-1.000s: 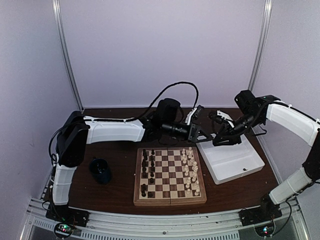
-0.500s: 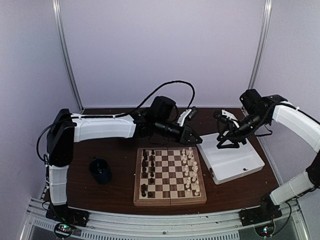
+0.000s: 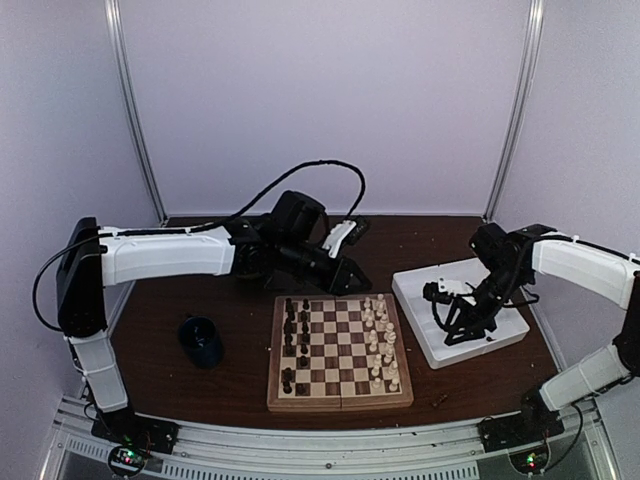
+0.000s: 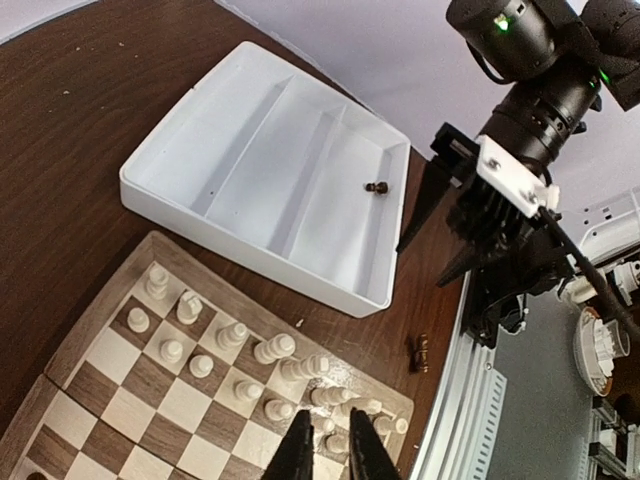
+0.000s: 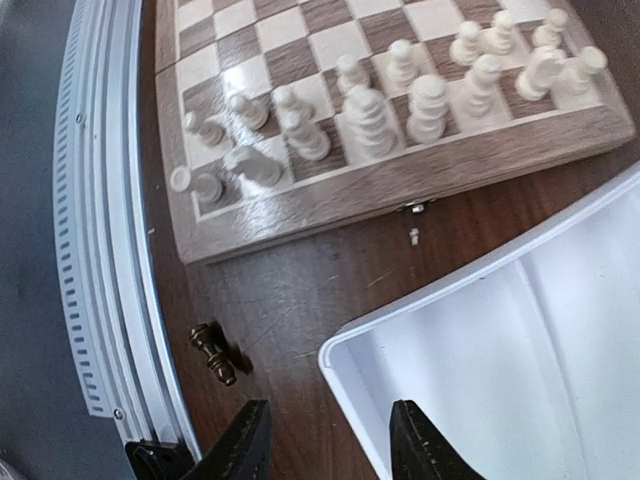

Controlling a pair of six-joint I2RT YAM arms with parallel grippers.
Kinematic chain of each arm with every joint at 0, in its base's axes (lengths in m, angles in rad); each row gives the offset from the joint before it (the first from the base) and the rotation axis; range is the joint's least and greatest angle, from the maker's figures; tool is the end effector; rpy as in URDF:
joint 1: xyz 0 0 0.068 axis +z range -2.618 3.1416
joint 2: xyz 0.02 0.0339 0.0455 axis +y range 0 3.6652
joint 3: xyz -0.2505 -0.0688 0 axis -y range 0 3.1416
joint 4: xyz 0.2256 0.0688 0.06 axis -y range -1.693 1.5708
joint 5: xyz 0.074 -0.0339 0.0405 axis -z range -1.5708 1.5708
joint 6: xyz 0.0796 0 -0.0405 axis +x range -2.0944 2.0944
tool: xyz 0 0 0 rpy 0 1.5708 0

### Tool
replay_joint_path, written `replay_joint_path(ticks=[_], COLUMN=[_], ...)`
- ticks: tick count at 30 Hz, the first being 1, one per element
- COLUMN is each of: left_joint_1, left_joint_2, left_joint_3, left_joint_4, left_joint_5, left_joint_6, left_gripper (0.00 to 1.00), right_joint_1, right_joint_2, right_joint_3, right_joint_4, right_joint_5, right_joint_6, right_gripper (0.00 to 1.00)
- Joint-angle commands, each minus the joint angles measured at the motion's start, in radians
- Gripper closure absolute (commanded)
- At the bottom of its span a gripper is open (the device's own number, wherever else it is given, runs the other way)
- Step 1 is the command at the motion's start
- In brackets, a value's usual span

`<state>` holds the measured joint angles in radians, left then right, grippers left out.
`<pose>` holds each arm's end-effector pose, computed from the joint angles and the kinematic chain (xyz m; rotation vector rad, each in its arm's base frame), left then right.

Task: Set up the chess pieces on the board
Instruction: Pick up the bishop from the corner of the board.

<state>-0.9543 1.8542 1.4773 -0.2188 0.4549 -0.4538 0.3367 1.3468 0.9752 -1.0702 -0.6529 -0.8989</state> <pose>0.2272 -0.3811 0.2451 0.8731 2.2353 -1.2378 0.1860 0.1163 0.1956 -1.6237 2.1824 0.8358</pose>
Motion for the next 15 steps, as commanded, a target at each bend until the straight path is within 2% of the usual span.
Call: replay_joint_path(ticks=[1, 8, 12, 15], left_joint_1=[0.013, 0.012, 0.002, -0.005], left_joint_2=[-0.083, -0.141, -0.169, -0.193], left_joint_3=[-0.028, -0.078, -0.1, -0.123], left_joint_4=[-0.012, -0.02, -0.022, -0.023], left_joint_5=[-0.075, -0.11, -0.132, -0.152], left_joint_6=[0.039, 0.049, 0.05, 0.05], left_gripper=[0.83, 0.68, 0.64, 0.64], right_joint_1=[0.058, 0.208, 0.213, 0.24], right_joint_2=[-0.021, -0.134, -0.16, -0.219], right_joint_3=[-0.053, -0.181, -0.186, -0.223], right_joint_4=[-0.057, -0.098, -0.173, -0.202], right_joint_5=[0.068, 0.277, 0.301, 0.392], right_joint_6=[-0.109, -0.203, -0.25, -0.307], right_gripper=[0.56, 0.54, 0.55, 0.54])
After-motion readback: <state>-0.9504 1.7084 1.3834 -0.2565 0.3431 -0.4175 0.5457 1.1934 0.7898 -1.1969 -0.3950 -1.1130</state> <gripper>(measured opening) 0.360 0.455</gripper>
